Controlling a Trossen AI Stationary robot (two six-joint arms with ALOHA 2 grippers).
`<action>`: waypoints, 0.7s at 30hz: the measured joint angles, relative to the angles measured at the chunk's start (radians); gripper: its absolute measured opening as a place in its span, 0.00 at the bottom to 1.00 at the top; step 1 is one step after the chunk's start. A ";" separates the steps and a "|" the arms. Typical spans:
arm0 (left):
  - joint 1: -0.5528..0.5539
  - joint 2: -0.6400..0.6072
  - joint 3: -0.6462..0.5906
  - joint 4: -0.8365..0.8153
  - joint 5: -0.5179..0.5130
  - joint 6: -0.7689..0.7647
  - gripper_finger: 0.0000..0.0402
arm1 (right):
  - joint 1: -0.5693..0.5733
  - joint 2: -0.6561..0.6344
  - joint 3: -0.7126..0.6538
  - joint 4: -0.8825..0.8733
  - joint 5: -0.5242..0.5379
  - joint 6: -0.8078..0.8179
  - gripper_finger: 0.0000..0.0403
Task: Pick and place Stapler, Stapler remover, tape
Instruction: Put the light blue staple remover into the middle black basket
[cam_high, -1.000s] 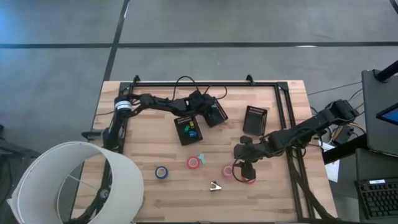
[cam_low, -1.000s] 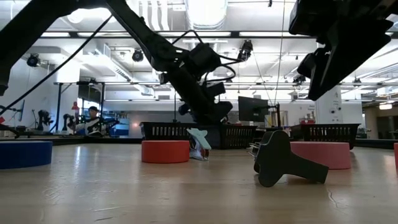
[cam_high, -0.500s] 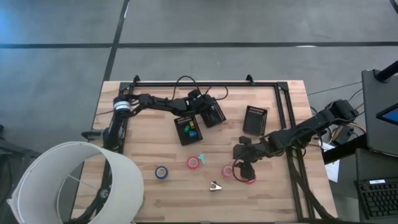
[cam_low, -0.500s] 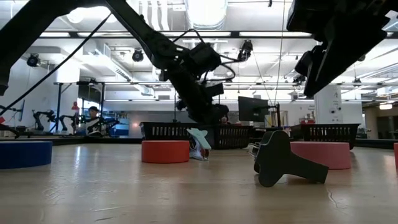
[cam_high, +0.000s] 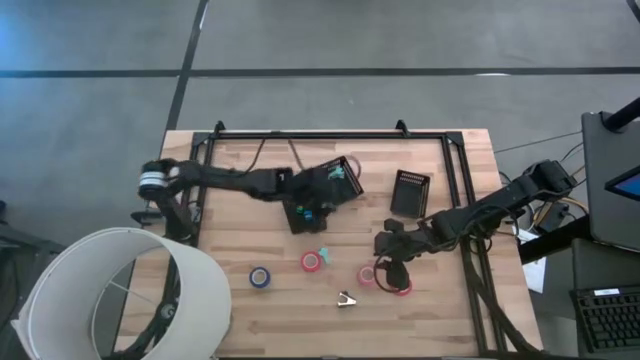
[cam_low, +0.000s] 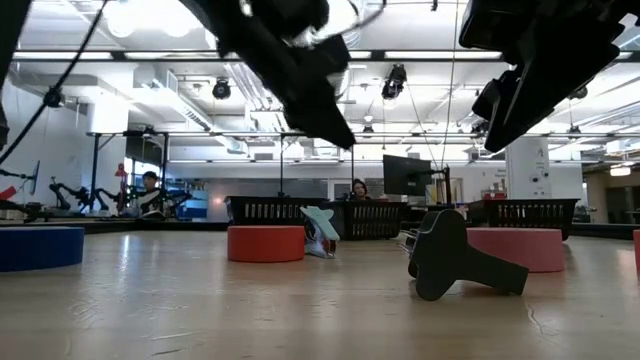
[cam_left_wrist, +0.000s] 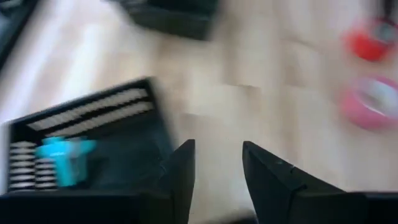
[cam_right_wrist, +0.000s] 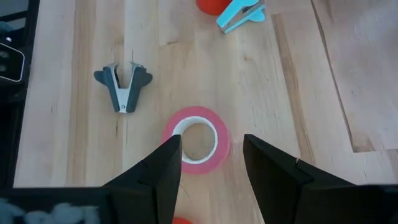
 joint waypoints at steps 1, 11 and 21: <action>-0.021 -0.022 -0.024 0.001 0.014 0.019 0.34 | 0.000 0.000 0.000 0.000 0.000 0.000 0.41; -0.225 -0.086 -0.252 0.077 0.040 0.142 0.34 | 0.000 0.000 0.000 0.016 0.001 0.000 0.41; -0.319 -0.059 -0.260 0.188 0.042 0.241 0.34 | -0.001 0.000 0.000 0.020 0.001 -0.004 0.41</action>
